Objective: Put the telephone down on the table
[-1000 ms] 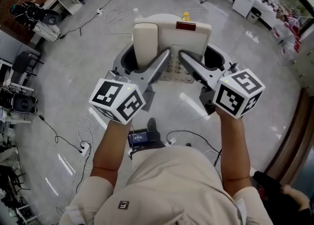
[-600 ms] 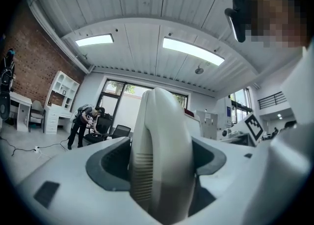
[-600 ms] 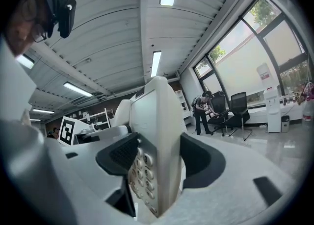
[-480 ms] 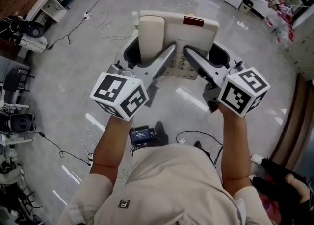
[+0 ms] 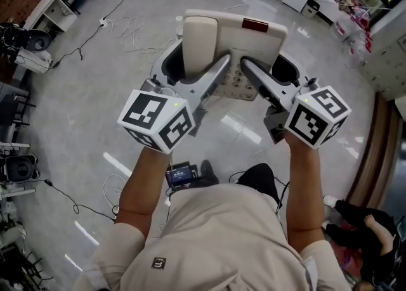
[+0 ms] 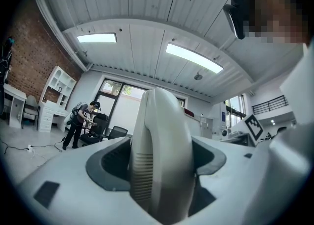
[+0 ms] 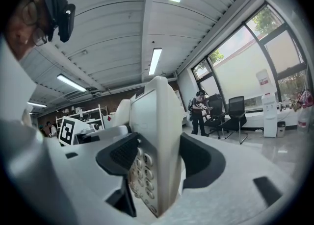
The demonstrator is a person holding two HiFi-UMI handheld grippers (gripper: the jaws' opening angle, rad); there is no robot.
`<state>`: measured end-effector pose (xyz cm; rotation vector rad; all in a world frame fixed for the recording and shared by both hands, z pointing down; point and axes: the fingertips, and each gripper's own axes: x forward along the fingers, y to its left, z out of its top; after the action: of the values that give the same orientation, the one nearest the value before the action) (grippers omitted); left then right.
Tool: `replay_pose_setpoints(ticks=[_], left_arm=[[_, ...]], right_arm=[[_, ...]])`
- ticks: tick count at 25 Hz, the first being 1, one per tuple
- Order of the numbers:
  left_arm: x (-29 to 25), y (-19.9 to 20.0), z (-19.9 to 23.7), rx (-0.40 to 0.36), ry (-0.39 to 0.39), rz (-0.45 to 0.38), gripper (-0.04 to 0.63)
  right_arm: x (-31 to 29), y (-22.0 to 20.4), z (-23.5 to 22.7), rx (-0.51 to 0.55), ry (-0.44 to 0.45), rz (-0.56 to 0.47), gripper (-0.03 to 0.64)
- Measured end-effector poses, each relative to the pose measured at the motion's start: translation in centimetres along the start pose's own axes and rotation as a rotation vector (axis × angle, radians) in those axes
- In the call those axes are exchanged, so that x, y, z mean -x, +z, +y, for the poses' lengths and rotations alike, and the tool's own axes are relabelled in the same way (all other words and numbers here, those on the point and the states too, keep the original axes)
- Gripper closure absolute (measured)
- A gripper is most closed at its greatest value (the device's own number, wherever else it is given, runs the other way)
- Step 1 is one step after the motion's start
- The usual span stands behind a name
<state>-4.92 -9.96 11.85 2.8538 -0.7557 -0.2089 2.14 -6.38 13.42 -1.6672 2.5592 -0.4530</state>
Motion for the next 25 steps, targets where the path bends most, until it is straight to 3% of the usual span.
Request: replay_pose_setpoints(ticks=[9,15,25], left_arm=[[1.6,0.5,0.4,-0.016,0.062,-0.04,0.243],[2.3,2.9,7.2,-0.052,0.162,-0.058,0.242],[-4.0,2.0,11.5,-0.06,0.303,-0.043,0.242]], right_arm=[[-0.7,0.1,1.2,0.037,0.077,0.008,0.356],[-8.3,1.3,2.5,0.042,0.188,0.016,0.358],[-13.8,2.3,-4.1,0.014,0.325,0.062,0.36]])
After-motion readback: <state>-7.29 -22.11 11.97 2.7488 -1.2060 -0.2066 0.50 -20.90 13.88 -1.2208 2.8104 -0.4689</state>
